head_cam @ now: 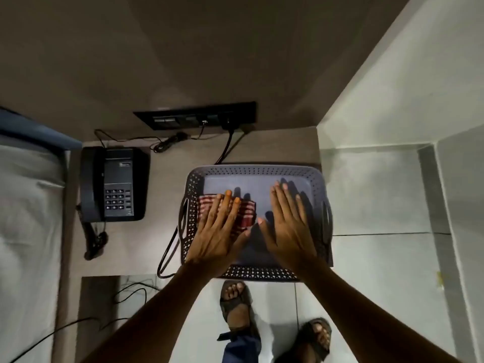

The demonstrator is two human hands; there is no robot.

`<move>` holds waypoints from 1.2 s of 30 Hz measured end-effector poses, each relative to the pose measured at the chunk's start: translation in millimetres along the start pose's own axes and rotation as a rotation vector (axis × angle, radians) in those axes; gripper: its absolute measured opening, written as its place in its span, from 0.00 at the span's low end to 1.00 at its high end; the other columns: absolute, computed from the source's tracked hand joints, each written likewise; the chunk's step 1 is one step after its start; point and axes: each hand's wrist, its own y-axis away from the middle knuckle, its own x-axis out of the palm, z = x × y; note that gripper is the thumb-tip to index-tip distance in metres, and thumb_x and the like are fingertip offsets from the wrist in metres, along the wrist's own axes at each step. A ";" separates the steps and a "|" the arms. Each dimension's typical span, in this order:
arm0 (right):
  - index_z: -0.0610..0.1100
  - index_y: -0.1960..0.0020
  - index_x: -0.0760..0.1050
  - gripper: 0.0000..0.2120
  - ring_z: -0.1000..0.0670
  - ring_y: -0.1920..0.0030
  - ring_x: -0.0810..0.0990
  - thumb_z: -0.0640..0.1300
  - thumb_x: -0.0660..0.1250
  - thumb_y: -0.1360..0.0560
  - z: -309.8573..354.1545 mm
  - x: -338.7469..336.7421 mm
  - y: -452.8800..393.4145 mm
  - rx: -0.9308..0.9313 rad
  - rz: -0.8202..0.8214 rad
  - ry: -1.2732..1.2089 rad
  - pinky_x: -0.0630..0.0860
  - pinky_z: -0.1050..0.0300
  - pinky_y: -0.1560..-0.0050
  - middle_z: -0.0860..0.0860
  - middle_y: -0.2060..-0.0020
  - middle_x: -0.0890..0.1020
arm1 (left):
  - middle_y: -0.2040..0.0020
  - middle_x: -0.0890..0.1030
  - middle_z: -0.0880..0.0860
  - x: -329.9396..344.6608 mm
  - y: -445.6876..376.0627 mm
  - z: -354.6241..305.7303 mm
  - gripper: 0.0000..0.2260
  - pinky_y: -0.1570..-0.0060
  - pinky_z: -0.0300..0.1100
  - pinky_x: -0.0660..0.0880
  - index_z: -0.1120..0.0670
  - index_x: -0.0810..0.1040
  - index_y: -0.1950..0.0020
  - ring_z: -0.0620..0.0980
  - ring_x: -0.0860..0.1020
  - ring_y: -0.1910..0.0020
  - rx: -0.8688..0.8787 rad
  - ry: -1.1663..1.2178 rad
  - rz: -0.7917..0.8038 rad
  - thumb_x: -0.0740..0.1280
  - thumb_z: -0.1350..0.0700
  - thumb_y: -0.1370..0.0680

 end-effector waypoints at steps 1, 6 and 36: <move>0.36 0.13 0.61 0.34 0.39 0.11 0.60 0.56 0.57 0.11 -5.7 13.4 -5.2 -0.008 0.014 0.018 0.57 0.34 0.12 0.40 0.12 0.63 | 0.11 0.36 0.51 9.7 -3.2 7.5 0.35 0.15 0.54 0.36 0.47 0.38 0.12 0.50 0.34 0.13 0.015 -0.025 0.003 0.50 0.35 0.13; 0.39 0.10 0.55 0.37 0.42 0.10 0.56 0.60 0.53 0.11 -19.3 42.2 -15.8 0.072 0.107 0.107 0.49 0.38 0.10 0.42 0.10 0.57 | 0.11 0.39 0.52 38.9 -17.6 32.8 0.38 0.16 0.57 0.35 0.48 0.41 0.11 0.54 0.37 0.12 0.016 -0.138 -0.014 0.55 0.34 0.14; 0.37 0.11 0.53 0.31 0.45 0.09 0.53 0.49 0.53 0.09 -179.8 -166.1 259.5 0.442 -0.194 -0.234 0.53 0.46 0.09 0.45 0.09 0.55 | 0.14 0.66 0.51 60.7 37.8 -334.1 0.28 0.22 0.60 0.71 0.49 0.57 0.12 0.57 0.68 0.17 0.152 0.452 -0.036 0.58 0.47 0.12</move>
